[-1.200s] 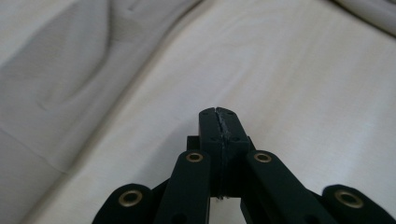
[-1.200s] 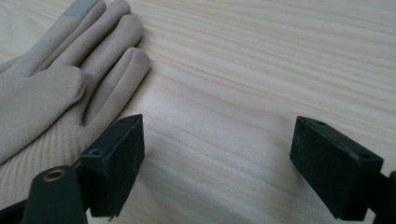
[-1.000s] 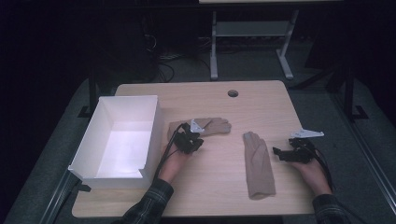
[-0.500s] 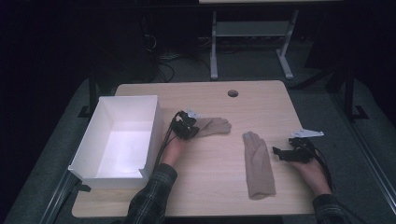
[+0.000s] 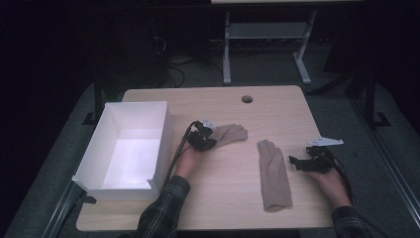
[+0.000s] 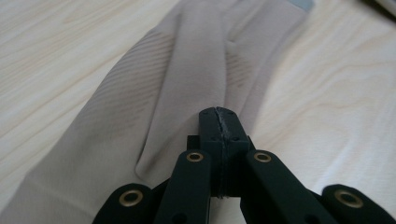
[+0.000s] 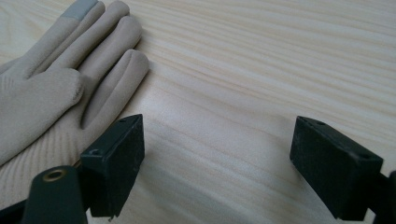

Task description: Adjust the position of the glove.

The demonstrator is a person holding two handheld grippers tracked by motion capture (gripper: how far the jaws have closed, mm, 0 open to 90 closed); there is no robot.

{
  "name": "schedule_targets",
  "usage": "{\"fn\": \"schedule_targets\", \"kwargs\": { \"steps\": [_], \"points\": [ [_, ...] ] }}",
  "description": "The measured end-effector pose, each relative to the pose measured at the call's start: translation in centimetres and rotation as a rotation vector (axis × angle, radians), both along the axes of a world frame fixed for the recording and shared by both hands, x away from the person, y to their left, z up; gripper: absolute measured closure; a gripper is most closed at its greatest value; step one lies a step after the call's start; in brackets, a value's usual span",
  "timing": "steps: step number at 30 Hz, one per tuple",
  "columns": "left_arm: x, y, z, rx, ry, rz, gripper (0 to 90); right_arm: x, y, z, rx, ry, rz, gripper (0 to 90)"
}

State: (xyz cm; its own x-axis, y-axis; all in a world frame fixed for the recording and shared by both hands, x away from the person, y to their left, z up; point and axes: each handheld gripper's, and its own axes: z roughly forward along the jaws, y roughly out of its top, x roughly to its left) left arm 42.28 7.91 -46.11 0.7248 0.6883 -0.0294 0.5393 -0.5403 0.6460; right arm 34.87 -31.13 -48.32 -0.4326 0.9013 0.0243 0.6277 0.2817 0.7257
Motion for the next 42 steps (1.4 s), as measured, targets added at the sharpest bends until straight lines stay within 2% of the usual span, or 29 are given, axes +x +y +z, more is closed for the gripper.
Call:
{"fn": "schedule_targets", "kwargs": {
  "steps": [9,13,16,19,22,27,30,34,35,37,42],
  "points": [
    [-1.1,-2.8,-0.2,-0.048,0.035,-0.075,89.7,0.0,0.0,0.0,0.000,0.000,0.000,17.5],
    [-1.6,-4.3,-0.2,-0.050,0.037,-0.114,89.6,0.0,0.0,0.0,0.000,0.000,0.000,17.4],
    [-1.6,-4.8,-0.1,-0.046,0.043,-0.132,89.6,0.0,0.0,0.0,0.000,0.000,0.000,17.4],
    [-1.6,-4.3,0.4,-0.060,0.050,-0.127,89.6,0.0,0.0,0.0,0.000,0.000,0.000,17.4],
    [-1.6,-3.2,1.1,-0.064,0.029,-0.105,89.6,0.0,0.0,0.0,0.000,0.001,0.000,17.4],
    [-1.3,-0.7,1.8,-0.042,0.001,-0.047,89.6,0.0,0.0,0.0,0.000,0.001,0.001,17.4],
    [-1.2,0.5,1.7,-0.040,0.003,-0.017,89.6,0.0,0.0,0.0,0.000,0.001,0.000,17.4],
    [-1.2,1.3,0.6,-0.024,0.028,0.008,89.6,0.0,0.0,0.0,0.000,0.001,0.000,17.4],
    [-1.2,1.4,0.3,-0.022,0.035,0.007,89.6,0.0,0.0,0.0,0.000,0.002,0.000,17.4],
    [-1.2,1.5,0.1,-0.048,0.038,0.015,89.6,0.0,0.0,0.0,0.000,0.001,0.000,17.4],
    [-1.6,1.4,0.2,-0.015,0.048,-0.006,89.6,0.0,0.0,0.0,0.000,0.001,0.000,17.4]
  ]
}}
